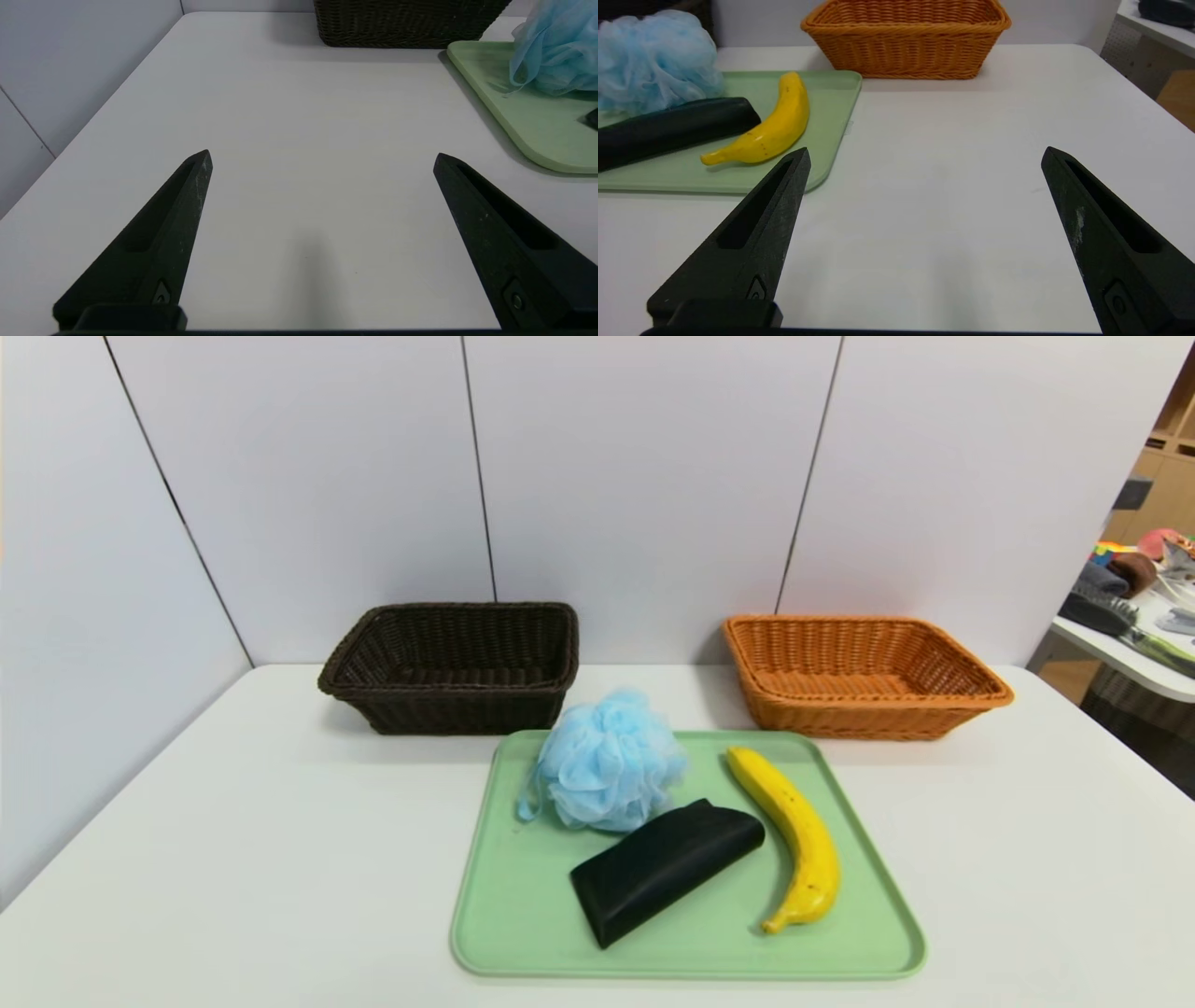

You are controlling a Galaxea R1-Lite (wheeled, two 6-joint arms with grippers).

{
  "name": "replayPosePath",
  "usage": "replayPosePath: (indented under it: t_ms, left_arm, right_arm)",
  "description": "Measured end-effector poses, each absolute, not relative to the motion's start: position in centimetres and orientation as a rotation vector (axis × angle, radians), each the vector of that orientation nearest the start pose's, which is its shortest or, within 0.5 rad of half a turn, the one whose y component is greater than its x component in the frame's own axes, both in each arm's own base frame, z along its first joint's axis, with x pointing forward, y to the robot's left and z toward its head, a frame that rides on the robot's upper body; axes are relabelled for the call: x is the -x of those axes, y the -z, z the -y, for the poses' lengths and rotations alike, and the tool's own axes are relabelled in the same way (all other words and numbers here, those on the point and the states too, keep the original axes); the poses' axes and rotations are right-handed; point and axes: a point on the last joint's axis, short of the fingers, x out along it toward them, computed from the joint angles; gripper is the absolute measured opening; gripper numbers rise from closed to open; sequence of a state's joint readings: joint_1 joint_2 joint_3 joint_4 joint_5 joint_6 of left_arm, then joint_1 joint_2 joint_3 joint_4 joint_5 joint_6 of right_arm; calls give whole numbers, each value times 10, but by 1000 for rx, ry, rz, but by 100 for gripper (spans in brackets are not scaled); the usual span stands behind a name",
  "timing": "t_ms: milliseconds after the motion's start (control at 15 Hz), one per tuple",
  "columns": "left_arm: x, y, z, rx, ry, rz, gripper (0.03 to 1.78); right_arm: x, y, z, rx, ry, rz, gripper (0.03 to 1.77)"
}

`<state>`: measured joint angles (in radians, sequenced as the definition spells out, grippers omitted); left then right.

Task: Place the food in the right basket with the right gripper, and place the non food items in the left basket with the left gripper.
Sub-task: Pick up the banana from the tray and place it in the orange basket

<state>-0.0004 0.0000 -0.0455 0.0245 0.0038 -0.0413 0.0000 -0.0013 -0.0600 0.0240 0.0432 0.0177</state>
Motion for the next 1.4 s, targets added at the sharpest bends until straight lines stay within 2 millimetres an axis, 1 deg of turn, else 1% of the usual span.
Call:
replayPosePath:
  t_ms: [200, 333, 467, 667, 800, 933, 1200, 1400]
  left_arm:
    - [33, -101, 1, 45, 43, -1, 169]
    - [34, -115, 1, 46, 48, -13, 169]
    - [31, -130, 1, 46, 47, -43, 169]
    - [19, -156, 1, 47, 46, -133, 169]
    - [6, -171, 1, 48, 47, -201, 169]
    - [-9, -186, 1, 50, 47, -253, 169]
    - [-49, -213, 3, 61, 108, -356, 169]
    - [-84, -227, 5, 65, 178, -434, 169]
  right_arm:
    - [35, -100, -2, -18, -77, 15, 171]
    - [38, -111, -2, -24, -91, -4, 171]
    - [36, -124, -2, -34, -95, -26, 171]
    - [25, -149, -1, -55, -118, -87, 171]
    - [13, -163, -2, -75, -133, -144, 171]
    - [-4, -176, -2, -81, -139, -211, 171]
    - [-44, -200, -5, -83, -142, -339, 171]
    - [-78, -209, -7, -82, -145, -439, 171]
